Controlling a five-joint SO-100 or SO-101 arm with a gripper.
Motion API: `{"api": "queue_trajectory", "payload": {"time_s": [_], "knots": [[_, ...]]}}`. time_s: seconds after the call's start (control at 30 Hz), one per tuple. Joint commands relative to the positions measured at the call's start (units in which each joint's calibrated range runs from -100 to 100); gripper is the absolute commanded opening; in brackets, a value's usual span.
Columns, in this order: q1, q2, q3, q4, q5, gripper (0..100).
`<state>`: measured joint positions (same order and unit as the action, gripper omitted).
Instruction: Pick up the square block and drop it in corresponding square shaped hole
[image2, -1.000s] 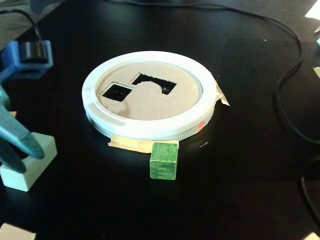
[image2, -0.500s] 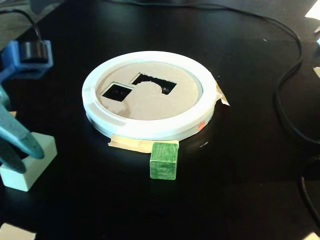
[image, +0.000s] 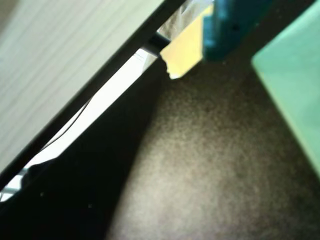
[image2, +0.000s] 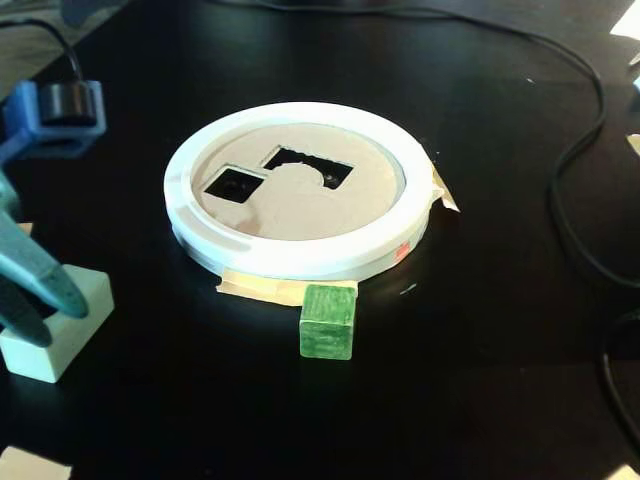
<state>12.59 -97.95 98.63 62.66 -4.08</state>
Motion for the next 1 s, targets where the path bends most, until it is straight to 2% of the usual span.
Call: {"api": "queue_trajectory", "payload": {"time_s": [0.0,0.53,0.83,0.97], "knots": [[0.3,-1.0,0.2,-1.1,-0.1,85],[-1.0,-1.1,-1.7,-1.6,-0.2,85],[-1.4,-0.9,-11.7,-1.7,-0.2,85],[-5.8,0.3,-18.9,-1.7,0.2,85]]}}
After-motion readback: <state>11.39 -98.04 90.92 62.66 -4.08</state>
